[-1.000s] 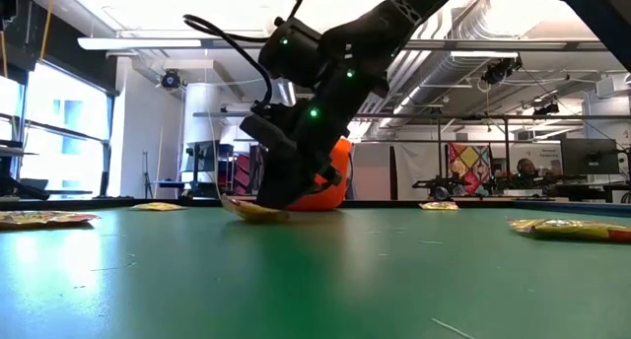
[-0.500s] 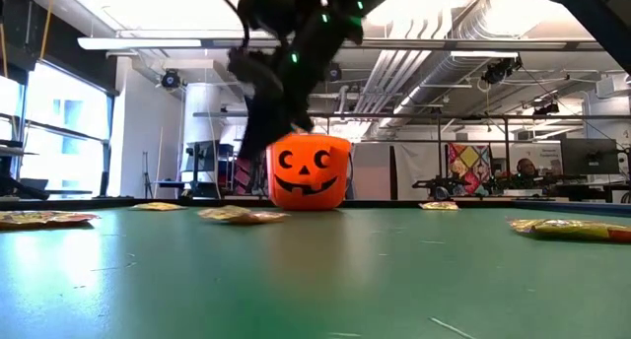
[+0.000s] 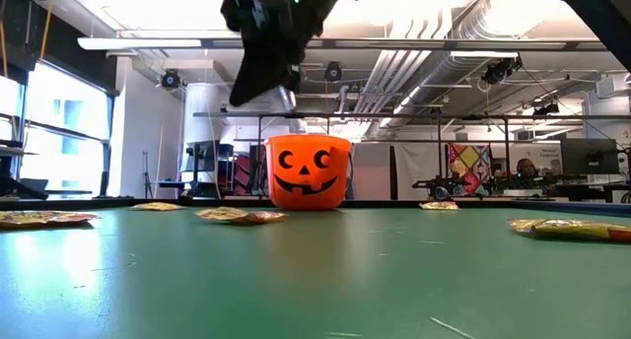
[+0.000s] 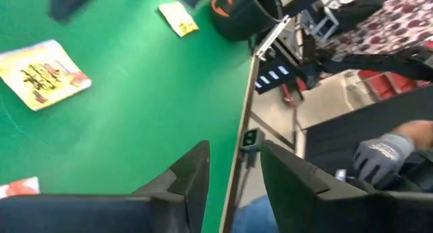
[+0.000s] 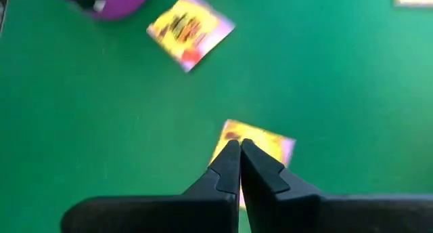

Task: Sort candy by brand, put in halloween buckets
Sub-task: Put the yellow candy into the purple bucket

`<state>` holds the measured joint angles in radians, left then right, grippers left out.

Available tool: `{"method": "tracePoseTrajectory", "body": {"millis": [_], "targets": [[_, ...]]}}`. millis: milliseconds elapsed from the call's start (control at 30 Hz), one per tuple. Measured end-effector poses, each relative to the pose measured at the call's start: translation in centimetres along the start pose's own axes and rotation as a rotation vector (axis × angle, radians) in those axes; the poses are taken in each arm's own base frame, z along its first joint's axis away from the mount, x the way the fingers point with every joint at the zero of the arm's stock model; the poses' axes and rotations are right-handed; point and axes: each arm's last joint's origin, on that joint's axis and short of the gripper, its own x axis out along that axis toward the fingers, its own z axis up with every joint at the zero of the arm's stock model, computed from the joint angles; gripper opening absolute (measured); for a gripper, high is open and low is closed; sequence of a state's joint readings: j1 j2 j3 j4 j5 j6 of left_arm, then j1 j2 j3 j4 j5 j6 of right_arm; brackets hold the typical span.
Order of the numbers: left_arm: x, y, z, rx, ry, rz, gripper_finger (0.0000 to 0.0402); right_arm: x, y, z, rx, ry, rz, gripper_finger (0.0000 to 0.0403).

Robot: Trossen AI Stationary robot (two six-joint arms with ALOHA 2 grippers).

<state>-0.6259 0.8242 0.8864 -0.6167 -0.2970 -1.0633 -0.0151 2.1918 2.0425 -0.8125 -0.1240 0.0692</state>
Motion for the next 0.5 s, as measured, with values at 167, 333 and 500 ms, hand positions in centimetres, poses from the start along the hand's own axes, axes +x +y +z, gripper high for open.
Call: {"method": "tracePoseTrajectory", "body": {"millis": [167,333,500], "targets": [[0.7,0.4,0.1,0.064,0.008,0.031,0.013,2.9,0.6,-1.9,0.078,-0.002,0.013,0.0],[1.7,1.7,-0.8,0.09,0.081,-0.005,0.011,5.1,-0.4,-3.3,0.215,-0.054,0.009,0.0027],[1.7,2.3,-1.3,0.075,0.053,-0.142,0.0066,6.1,-3.0,-4.9,0.298,-0.026,-0.009,0.011]]}}
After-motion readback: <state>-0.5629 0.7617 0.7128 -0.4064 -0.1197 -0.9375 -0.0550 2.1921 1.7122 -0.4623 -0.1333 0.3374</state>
